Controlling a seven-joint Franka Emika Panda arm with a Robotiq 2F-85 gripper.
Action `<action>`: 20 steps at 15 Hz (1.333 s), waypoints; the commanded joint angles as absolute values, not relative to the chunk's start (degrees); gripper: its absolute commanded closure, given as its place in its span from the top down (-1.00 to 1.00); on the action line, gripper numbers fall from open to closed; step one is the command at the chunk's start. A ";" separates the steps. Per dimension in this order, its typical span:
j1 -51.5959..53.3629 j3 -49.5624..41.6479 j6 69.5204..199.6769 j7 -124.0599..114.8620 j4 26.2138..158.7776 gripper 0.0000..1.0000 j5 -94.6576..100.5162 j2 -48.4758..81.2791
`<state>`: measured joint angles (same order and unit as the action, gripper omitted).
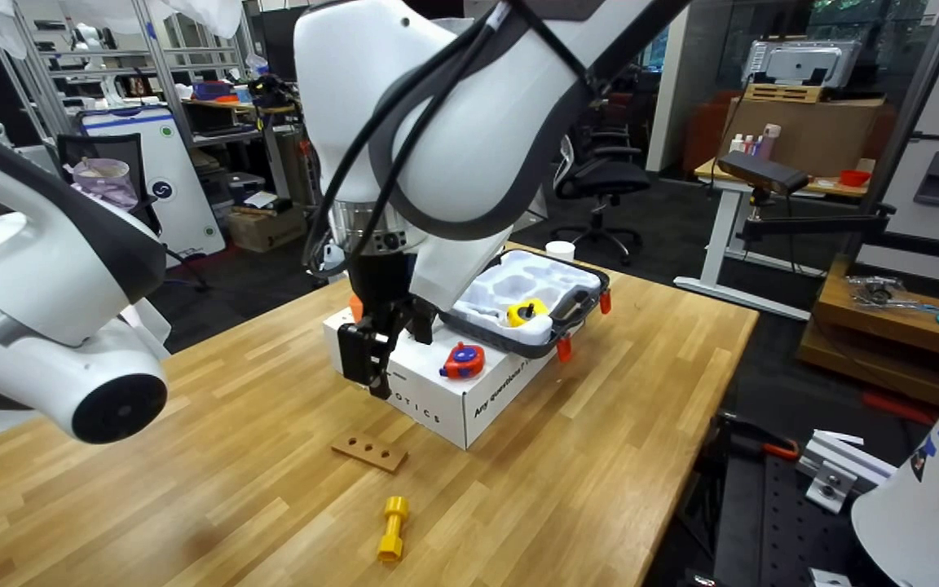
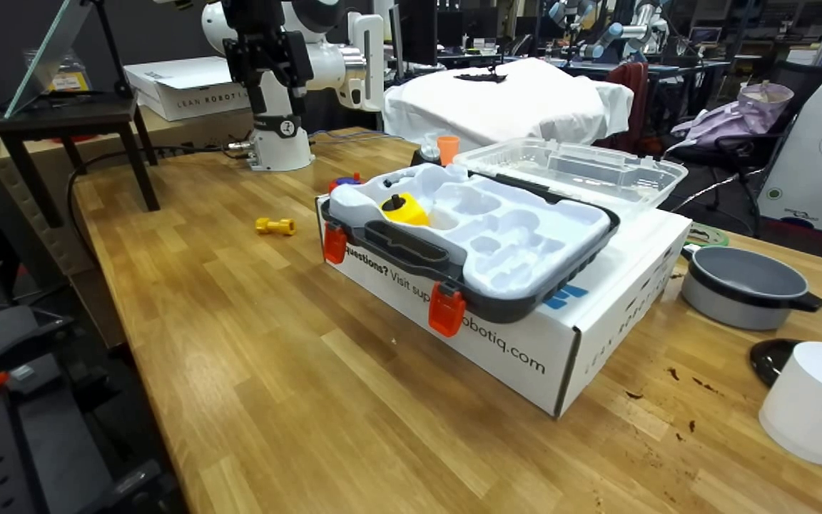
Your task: Pick the object and put it on the right on the table
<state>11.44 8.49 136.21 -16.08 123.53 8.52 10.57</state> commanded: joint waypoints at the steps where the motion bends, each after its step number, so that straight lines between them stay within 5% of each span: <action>1: 11.74 8.17 136.12 -15.95 123.50 1.00 8.38 10.55; 20: 16.40 7.12 134.29 -33.49 117.93 1.00 2.32 20.05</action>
